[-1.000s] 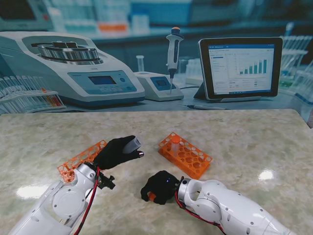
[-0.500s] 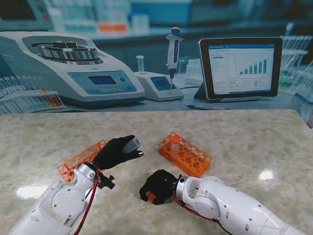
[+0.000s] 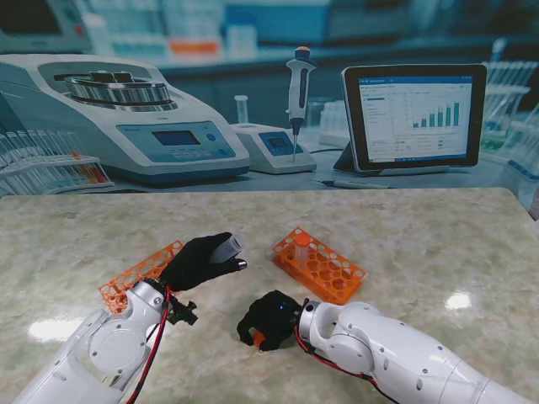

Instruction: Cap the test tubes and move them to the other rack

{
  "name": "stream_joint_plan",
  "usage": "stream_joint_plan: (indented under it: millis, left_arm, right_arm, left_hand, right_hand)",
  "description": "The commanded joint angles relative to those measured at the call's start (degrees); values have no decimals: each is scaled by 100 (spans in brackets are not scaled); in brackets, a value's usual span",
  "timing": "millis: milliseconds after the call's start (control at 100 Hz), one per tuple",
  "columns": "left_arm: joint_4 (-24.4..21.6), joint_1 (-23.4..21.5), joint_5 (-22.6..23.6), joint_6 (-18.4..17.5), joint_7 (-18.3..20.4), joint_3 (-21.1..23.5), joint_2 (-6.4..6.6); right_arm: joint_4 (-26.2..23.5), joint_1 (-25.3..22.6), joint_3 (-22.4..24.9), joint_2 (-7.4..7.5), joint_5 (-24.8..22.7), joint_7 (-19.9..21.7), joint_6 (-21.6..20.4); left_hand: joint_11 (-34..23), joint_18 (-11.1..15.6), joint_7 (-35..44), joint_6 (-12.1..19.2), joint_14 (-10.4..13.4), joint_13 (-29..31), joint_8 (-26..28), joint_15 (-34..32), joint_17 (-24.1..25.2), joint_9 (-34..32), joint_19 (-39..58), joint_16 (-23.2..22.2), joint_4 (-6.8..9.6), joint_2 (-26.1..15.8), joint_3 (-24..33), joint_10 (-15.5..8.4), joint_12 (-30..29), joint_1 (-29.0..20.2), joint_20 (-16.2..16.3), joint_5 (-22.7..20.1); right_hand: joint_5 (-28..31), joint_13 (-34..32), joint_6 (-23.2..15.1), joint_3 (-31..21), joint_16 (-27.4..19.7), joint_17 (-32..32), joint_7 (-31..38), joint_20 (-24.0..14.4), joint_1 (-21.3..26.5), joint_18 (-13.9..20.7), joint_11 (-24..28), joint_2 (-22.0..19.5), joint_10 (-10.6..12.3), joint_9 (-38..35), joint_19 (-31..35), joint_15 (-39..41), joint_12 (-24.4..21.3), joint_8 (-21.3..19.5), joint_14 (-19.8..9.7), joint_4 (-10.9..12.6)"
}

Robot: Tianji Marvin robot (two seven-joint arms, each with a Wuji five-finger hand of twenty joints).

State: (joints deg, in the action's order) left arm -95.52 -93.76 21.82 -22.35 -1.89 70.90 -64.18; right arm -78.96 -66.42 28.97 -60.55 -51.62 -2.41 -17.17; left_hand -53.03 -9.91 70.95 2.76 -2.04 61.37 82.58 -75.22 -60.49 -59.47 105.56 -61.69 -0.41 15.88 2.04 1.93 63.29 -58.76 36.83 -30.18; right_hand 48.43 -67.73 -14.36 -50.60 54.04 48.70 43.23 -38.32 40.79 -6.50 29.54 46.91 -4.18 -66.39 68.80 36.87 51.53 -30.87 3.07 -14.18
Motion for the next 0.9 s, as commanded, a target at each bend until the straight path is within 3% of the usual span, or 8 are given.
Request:
stream_joint_plan:
  millis: [0, 100, 130, 190, 510, 890]
  left_arm:
    - [-6, -21, 7, -6, 1, 7, -8]
    - [-8, -25, 8, -11, 1, 10, -8]
    - [-8, -26, 9, -15, 0, 12, -8]
    - [-7, -28, 10, -21, -4, 17, -8]
    - [-12, -37, 22, -31, -9, 34, -8]
    - [-13, -40, 30, -28, -15, 41, -8]
  right_arm:
    - [333, -128, -150, 52, -34, 185, 46]
    - [361, -99, -201, 43, 15, 206, 63]
    - [373, -94, -212, 38, 30, 204, 69]
    - [386, -88, -220, 31, 63, 209, 73]
    - [381, -160, -91, 15, 90, 145, -9]
    - [190, -280, 160, 35, 147, 303, -104]
  left_hand:
    - [-88, 911, 330, 260, 223, 372, 178, -396, -215, -151, 1165, -2, 67, -348, 95, -121, 22, -101, -9, -34]
    - [-85, 910, 330, 260, 222, 372, 178, -395, -215, -148, 1165, -2, 68, -349, 98, -122, 20, -106, -9, -34]
    - [-84, 910, 330, 260, 222, 372, 178, -394, -215, -148, 1165, -2, 67, -349, 95, -123, 20, -102, -9, -34]
    - [-85, 910, 330, 260, 221, 372, 178, -393, -215, -149, 1165, -2, 67, -352, 96, -127, 19, -103, -9, -34]
    - [-82, 909, 330, 260, 218, 374, 178, -383, -215, -147, 1165, 1, 67, -347, 95, -125, 16, -105, -8, -34]
    - [-79, 909, 330, 260, 217, 375, 178, -372, -215, -151, 1165, 3, 64, -349, 92, -131, 11, -99, -8, -34]
  right_hand:
    - [543, -277, 153, -1390, -26, 151, -70, 37, 1068, 110, -396, -396, 599, -493, 163, 120, -622, 11, -203, 370]
    - [744, -351, 195, -1588, -27, 224, -345, -14, 1108, 88, -287, -585, 620, -539, 209, 201, -605, -393, -213, 456]
    - [819, -372, 220, -1646, 11, 242, -517, -36, 1105, 80, -247, -656, 624, -551, 235, 226, -584, -744, -206, 537]
    - [877, -409, 207, -1787, 50, 272, -523, -58, 1094, 64, -199, -757, 627, -581, 277, 277, -540, -864, -210, 573]
    - [1075, -579, 135, -2180, 207, 432, -395, -128, 1070, -27, -15, -791, 672, -764, 425, 497, -376, -1077, -210, 644]
    - [1113, -592, 164, -2433, 305, 460, -374, -181, 1077, -124, 51, -1111, 620, -783, 467, 630, -263, -1181, -205, 758]
